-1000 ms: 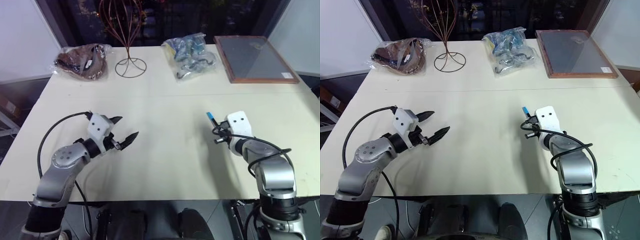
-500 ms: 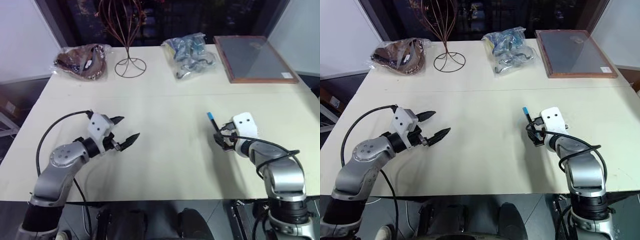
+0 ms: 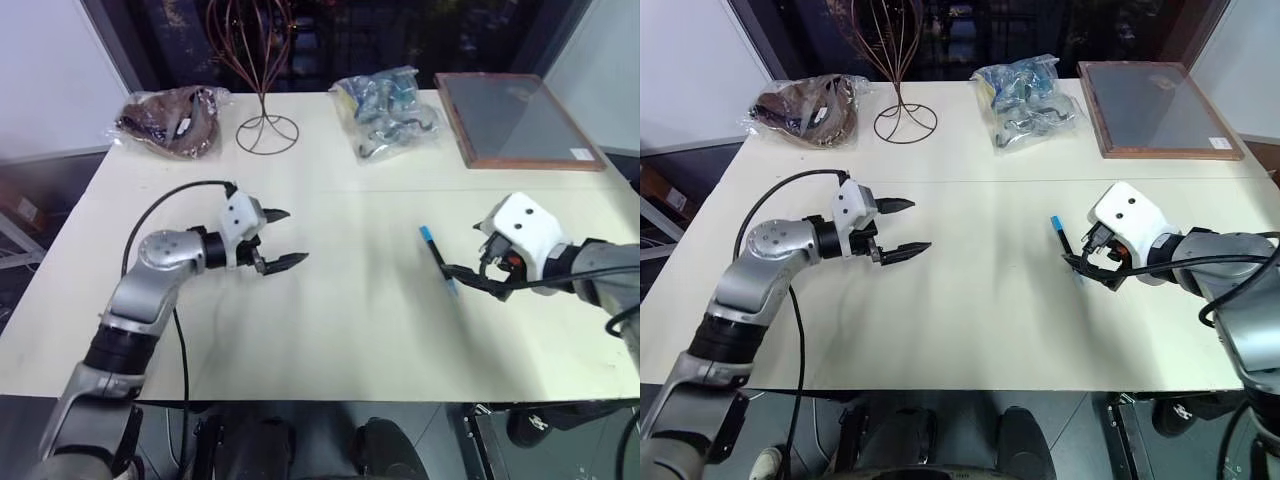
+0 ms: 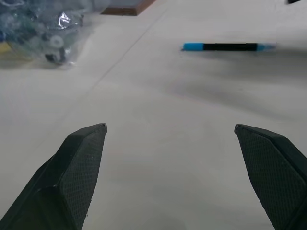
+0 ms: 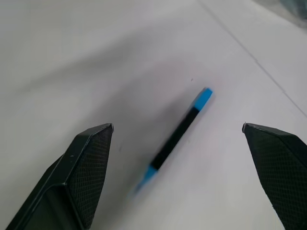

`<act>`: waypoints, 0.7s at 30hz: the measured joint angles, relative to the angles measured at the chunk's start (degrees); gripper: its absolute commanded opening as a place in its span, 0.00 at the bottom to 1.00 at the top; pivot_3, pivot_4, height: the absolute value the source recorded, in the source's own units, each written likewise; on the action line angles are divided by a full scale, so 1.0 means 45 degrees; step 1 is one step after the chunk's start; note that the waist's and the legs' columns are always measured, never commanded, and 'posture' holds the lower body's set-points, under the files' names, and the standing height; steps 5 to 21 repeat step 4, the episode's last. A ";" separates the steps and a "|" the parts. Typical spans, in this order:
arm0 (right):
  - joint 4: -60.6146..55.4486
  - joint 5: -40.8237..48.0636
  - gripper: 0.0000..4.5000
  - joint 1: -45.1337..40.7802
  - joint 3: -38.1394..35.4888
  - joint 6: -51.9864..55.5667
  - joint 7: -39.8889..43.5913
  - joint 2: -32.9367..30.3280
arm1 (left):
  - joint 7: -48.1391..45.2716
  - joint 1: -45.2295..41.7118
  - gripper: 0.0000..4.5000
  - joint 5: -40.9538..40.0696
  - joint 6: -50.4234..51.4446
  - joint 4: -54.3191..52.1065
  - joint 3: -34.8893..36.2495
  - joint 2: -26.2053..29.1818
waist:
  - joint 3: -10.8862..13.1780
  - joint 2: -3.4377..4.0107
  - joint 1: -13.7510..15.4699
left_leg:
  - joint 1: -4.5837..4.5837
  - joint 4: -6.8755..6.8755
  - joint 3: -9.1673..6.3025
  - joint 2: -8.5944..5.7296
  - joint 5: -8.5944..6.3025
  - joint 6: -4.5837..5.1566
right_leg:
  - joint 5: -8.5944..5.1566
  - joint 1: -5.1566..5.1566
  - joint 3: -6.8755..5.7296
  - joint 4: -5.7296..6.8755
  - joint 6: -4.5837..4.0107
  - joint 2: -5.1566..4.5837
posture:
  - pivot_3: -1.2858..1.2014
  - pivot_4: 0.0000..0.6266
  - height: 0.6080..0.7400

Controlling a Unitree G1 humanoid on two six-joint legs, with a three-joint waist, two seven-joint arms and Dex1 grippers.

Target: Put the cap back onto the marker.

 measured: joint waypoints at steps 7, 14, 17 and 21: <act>-0.0173 0.0216 0.99 0.0500 -0.0290 -0.0019 0.0153 -0.0353 | -0.0557 -0.0281 1.00 0.0253 -0.0515 0.0760 -0.0136 -0.0094 | 0.0001 -0.0001 0.0070 | -0.0002 0.0003 -0.0003 0.0003 0.0000 0.0000 | 0.0000 -0.0003 0.0000 0.0001 0.0000 -0.0001 | 0.52 0.24 1.00; -0.0173 0.0216 0.99 0.0500 -0.0290 -0.0019 0.0153 -0.0353 | -0.0557 -0.0281 1.00 0.0253 -0.0515 0.0760 -0.0136 -0.0094 | 0.0001 -0.0001 0.0070 | -0.0002 0.0003 -0.0003 0.0003 0.0000 0.0000 | 0.0000 -0.0003 0.0000 0.0001 0.0000 -0.0001 | 0.52 0.24 1.00; -0.0173 0.0216 0.99 0.0500 -0.0290 -0.0019 0.0153 -0.0353 | -0.0557 -0.0281 1.00 0.0253 -0.0515 0.0760 -0.0136 -0.0094 | 0.0001 -0.0001 0.0070 | -0.0002 0.0003 -0.0003 0.0003 0.0000 0.0000 | 0.0000 -0.0003 0.0000 0.0001 0.0000 -0.0001 | 0.52 0.24 1.00; -0.0173 0.0216 0.99 0.0500 -0.0290 -0.0019 0.0153 -0.0353 | -0.0557 -0.0281 1.00 0.0253 -0.0515 0.0760 -0.0136 -0.0094 | 0.0001 -0.0001 0.0070 | -0.0002 0.0003 -0.0003 0.0003 0.0000 0.0000 | 0.0000 -0.0003 0.0000 0.0001 0.0000 -0.0001 | 0.52 0.24 1.00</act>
